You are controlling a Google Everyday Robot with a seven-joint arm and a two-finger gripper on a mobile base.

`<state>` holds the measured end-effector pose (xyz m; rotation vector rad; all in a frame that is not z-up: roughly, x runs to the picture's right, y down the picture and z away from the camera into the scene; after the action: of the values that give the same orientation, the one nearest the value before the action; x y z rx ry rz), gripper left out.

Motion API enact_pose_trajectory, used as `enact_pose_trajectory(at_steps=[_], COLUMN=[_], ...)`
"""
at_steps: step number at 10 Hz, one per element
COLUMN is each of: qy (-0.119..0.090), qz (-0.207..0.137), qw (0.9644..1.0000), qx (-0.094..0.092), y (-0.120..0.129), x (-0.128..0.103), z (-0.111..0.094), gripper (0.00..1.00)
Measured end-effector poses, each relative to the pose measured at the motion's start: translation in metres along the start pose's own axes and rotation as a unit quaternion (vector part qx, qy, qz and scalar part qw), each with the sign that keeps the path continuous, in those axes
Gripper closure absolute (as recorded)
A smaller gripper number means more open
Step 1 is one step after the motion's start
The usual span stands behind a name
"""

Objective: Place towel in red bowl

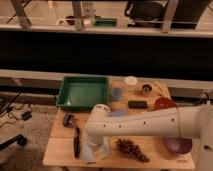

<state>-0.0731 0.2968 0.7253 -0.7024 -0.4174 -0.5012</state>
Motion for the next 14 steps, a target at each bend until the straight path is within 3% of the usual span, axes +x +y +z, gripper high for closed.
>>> enact_pose_trajectory(at_steps=[14], qy=[-0.021], qz=[0.021], qw=[0.9990], qx=[-0.033], y=[0.005], x=[0.024], z=[0.035], gripper=[0.20])
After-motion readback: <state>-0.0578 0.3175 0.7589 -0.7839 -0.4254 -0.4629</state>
